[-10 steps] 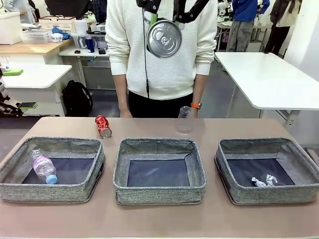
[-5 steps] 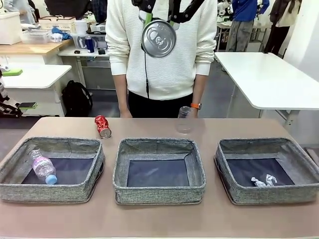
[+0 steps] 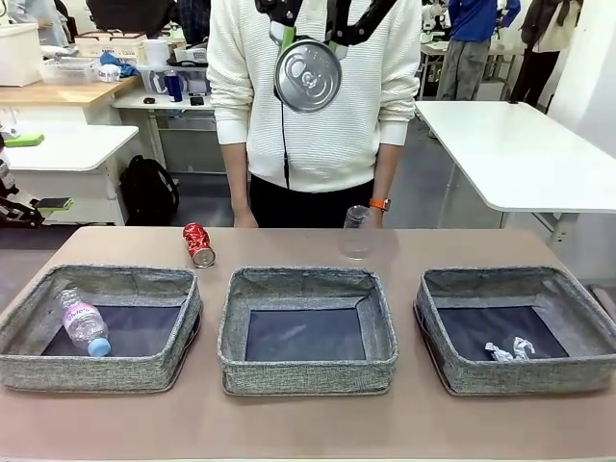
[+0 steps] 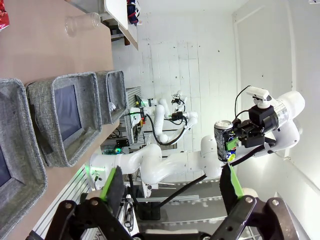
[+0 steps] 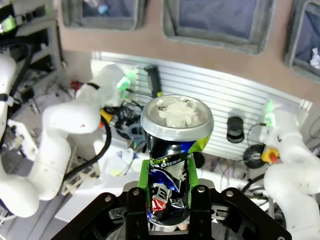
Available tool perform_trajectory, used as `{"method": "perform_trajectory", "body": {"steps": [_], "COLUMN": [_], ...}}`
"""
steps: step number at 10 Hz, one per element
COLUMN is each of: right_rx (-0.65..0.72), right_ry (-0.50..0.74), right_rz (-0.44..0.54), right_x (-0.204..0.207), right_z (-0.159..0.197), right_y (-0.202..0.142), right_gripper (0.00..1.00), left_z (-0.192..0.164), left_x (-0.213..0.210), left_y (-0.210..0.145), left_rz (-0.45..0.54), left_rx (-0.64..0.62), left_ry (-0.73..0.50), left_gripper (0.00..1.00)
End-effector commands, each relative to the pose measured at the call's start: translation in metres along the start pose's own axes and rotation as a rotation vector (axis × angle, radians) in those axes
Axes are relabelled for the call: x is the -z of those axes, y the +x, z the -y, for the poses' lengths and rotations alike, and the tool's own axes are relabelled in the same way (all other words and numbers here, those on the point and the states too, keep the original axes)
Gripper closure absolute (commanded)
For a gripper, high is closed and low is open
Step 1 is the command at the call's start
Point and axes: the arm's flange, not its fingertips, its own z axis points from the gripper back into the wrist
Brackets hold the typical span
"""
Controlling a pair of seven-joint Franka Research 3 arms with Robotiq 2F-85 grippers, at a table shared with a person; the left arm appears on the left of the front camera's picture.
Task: Sort the waste into the appropriate baskets.
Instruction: Place the picked waste into the Fabric basket indicated by the person.
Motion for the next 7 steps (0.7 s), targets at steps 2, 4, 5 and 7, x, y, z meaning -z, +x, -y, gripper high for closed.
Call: {"method": "perform_trajectory", "body": {"steps": [2, 4, 5, 7], "right_rx": [0.0, 0.0, 0.0, 0.0], "right_ry": [-0.003, -0.003, -0.003, -0.003], "right_rz": [-0.001, -0.001, -0.001, -0.001], "right_x": [-0.0009, -0.0009, -0.0009, -0.0009], "right_z": [0.0009, 0.0009, 0.0009, 0.0009], "right_y": [-0.0021, -0.0021, -0.0021, -0.0021], "right_gripper": [0.68, 0.68, 0.68, 0.68], "left_z": [0.0013, 0.0013, 0.0013, 0.0013], "left_x": [-0.0009, -0.0009, -0.0009, -0.0009], "left_y": [-0.0012, -0.0012, -0.0012, -0.0012], "left_rz": [-0.004, -0.004, -0.004, -0.004], "left_rx": [0.017, 0.017, 0.017, 0.017], "left_ry": [-0.017, -0.017, -0.017, -0.017], "left_gripper": [0.0, 0.0, 0.0, 0.0]}}
